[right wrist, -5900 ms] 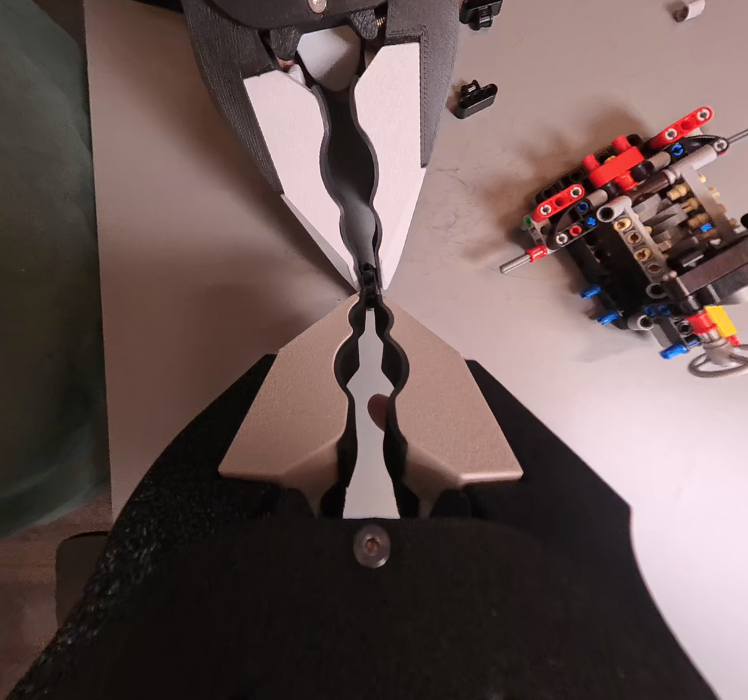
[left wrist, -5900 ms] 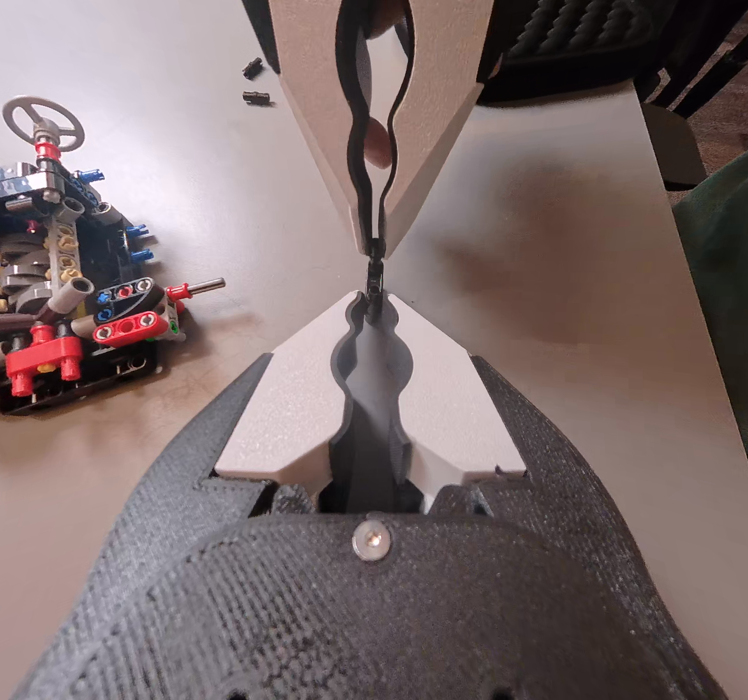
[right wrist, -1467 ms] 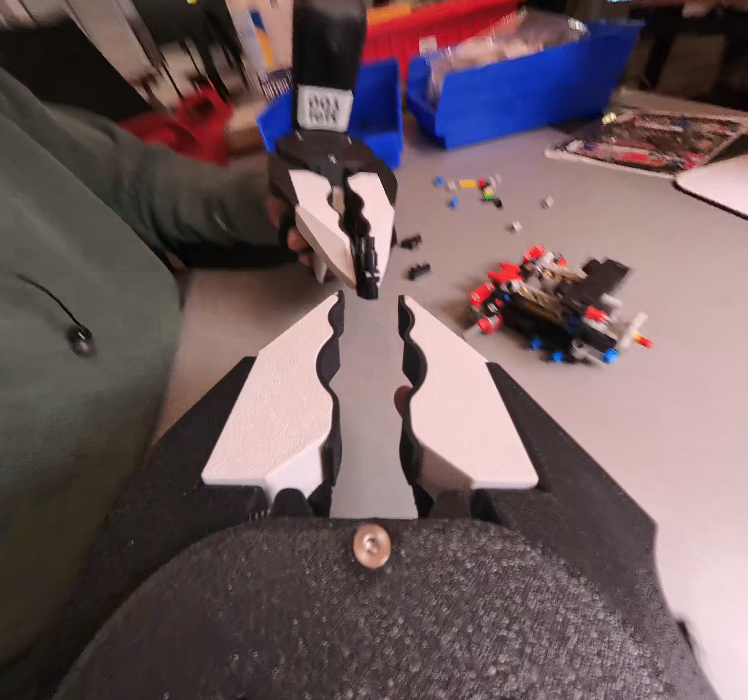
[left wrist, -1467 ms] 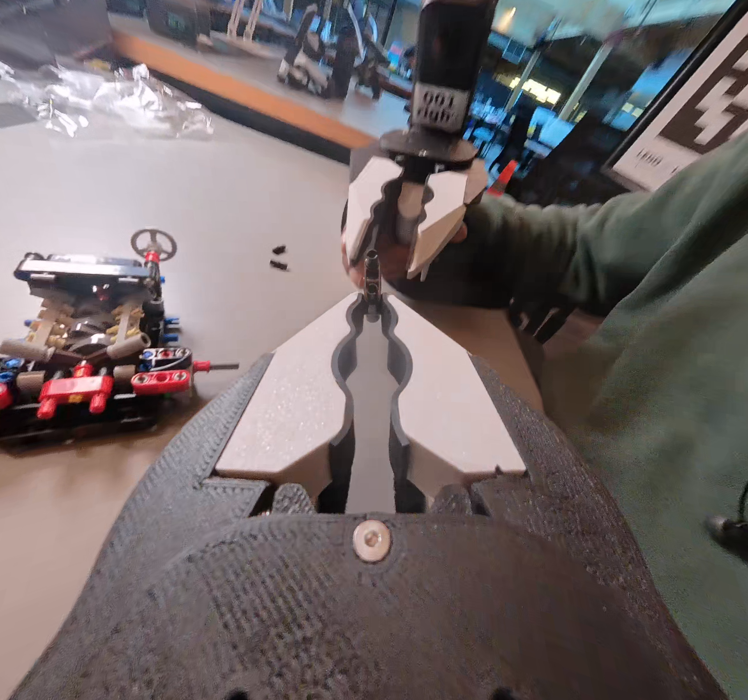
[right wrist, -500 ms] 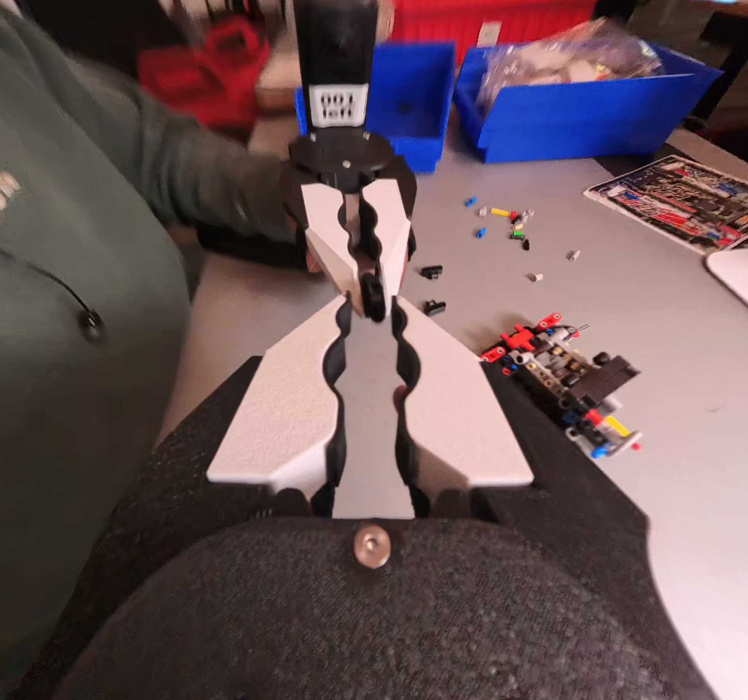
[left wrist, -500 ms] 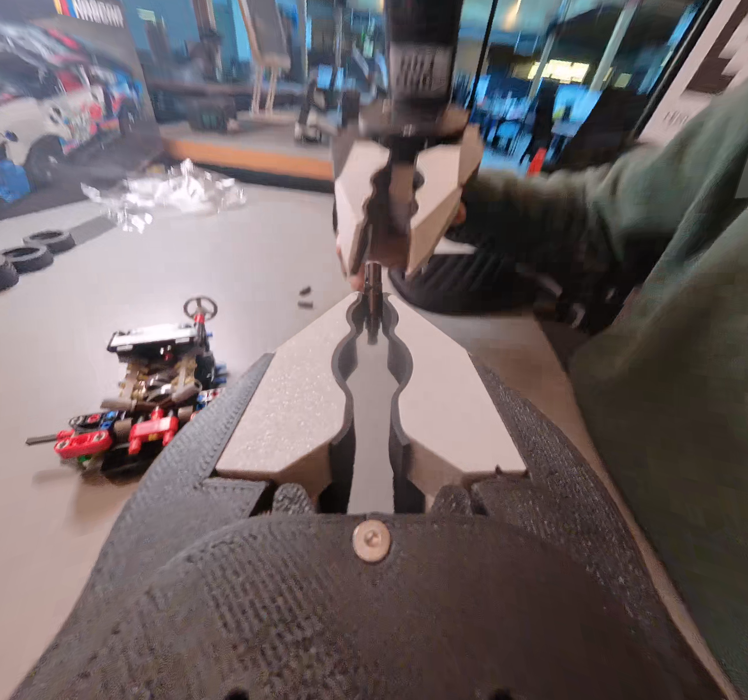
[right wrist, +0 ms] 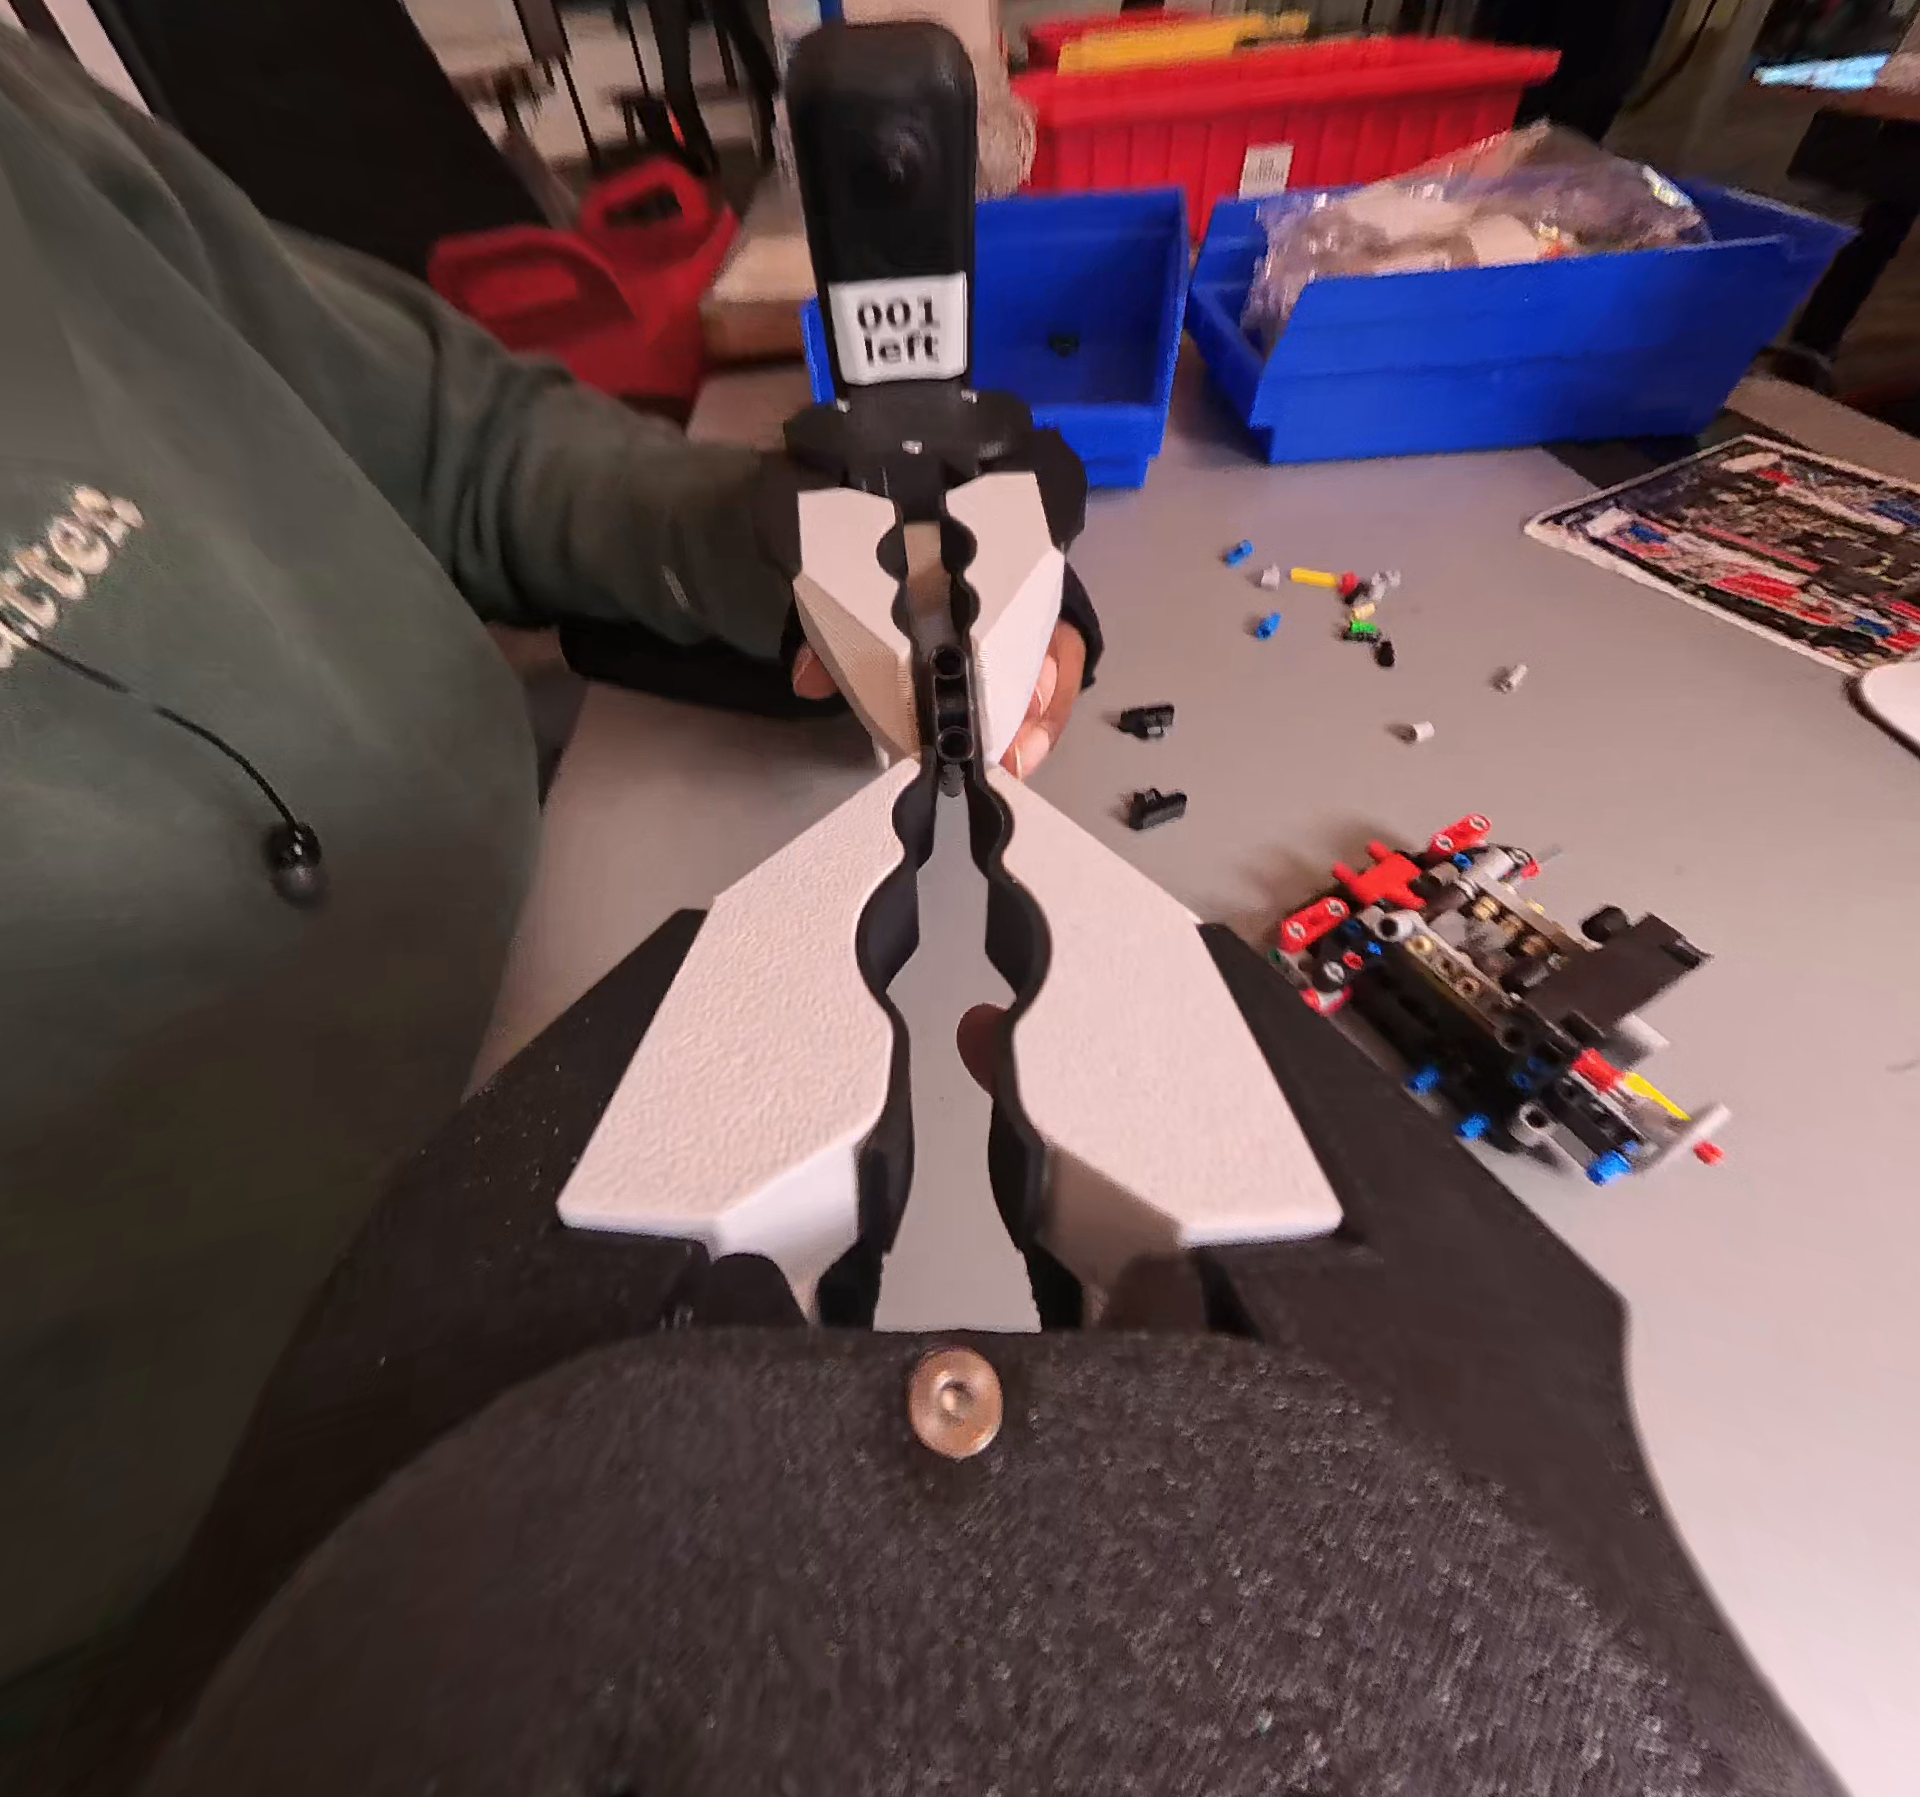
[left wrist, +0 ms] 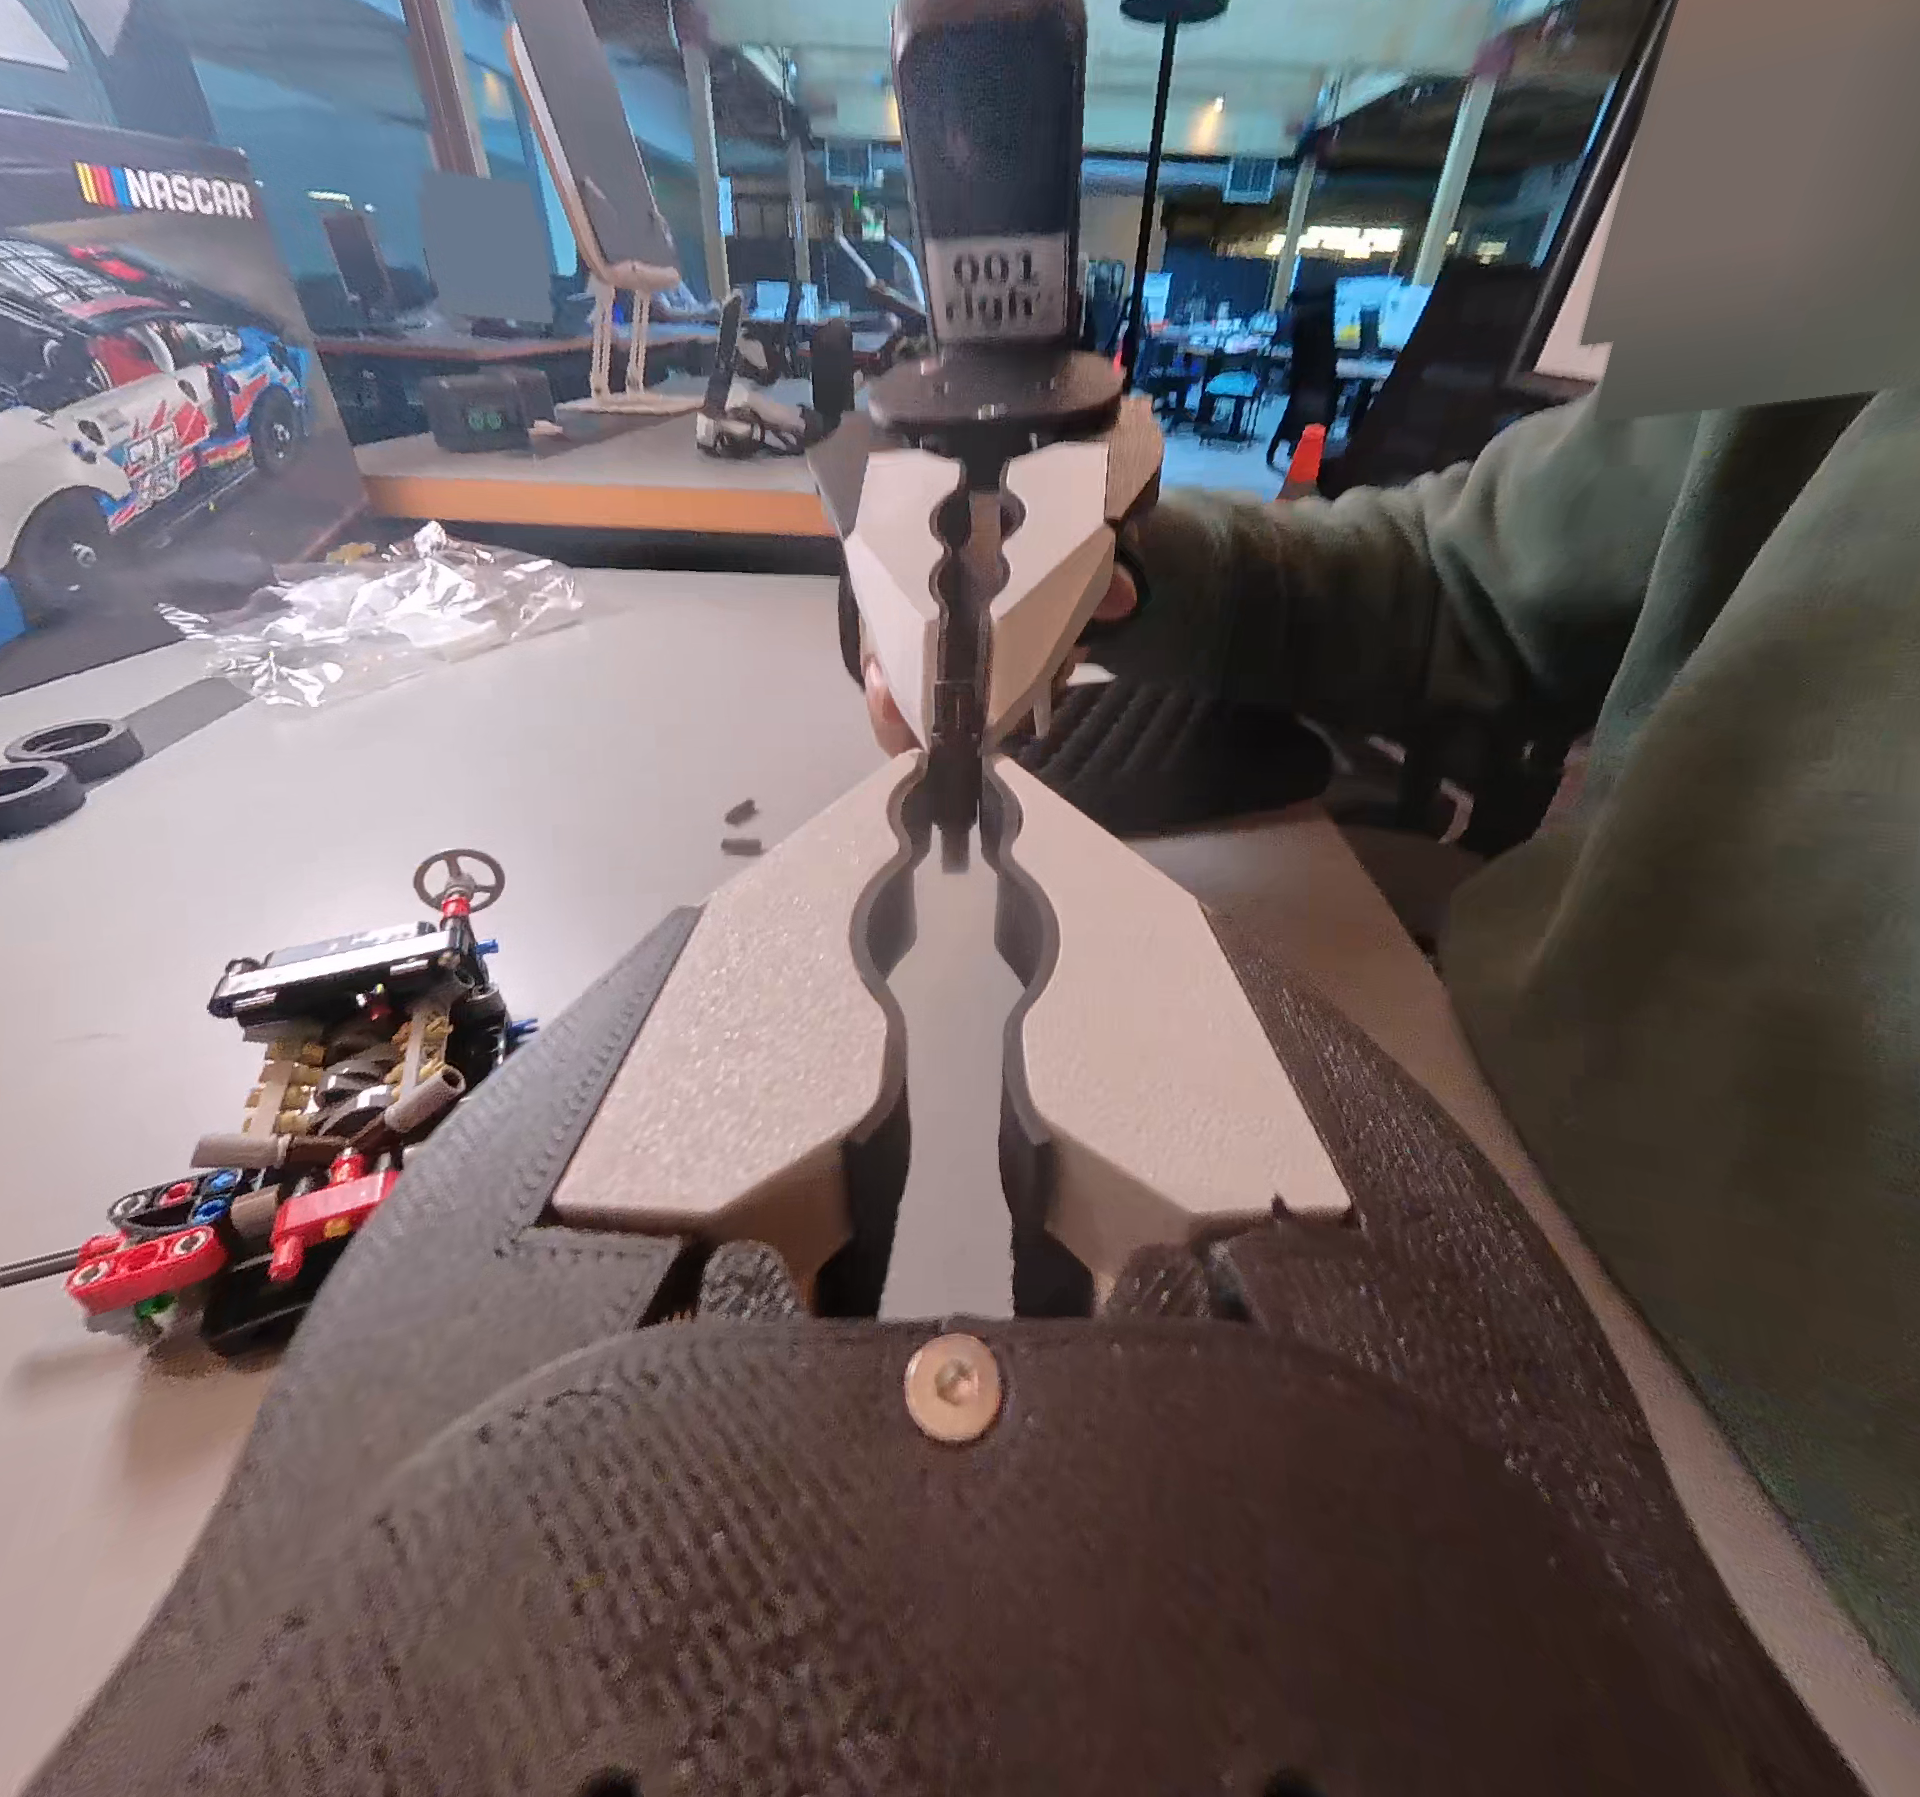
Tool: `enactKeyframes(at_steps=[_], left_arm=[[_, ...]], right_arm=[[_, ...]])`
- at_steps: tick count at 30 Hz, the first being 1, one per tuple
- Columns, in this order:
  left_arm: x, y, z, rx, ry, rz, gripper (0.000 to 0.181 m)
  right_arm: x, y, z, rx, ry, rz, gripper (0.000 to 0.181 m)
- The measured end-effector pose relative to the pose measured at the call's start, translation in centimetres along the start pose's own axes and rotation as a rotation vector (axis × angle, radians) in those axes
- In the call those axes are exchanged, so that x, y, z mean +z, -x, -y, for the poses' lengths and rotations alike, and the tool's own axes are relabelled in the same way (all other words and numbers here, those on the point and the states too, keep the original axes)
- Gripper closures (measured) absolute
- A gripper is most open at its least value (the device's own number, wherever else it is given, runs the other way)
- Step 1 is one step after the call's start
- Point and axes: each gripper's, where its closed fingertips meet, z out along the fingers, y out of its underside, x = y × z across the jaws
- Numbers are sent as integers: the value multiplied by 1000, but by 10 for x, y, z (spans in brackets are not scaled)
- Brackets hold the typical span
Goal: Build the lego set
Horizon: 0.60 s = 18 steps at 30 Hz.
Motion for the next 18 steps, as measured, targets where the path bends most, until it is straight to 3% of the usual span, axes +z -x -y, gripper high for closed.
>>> enactKeyframes(at_steps=[6,11,14,18], left_arm=[[2,-4,-23,72,146,-2,170],[7,-5,-63,107,371,-1,175],[9,-3,-87,128,511,20,175],[11,-1,-103,58,583,25,175]], right_arm=[[-8,4,-25,-48,254,-11,177],[-2,3,-65,-60,416,-27,178],[2,0,-85,-63,469,-42,177],[0,-4,-100,-33,480,-59,177]])
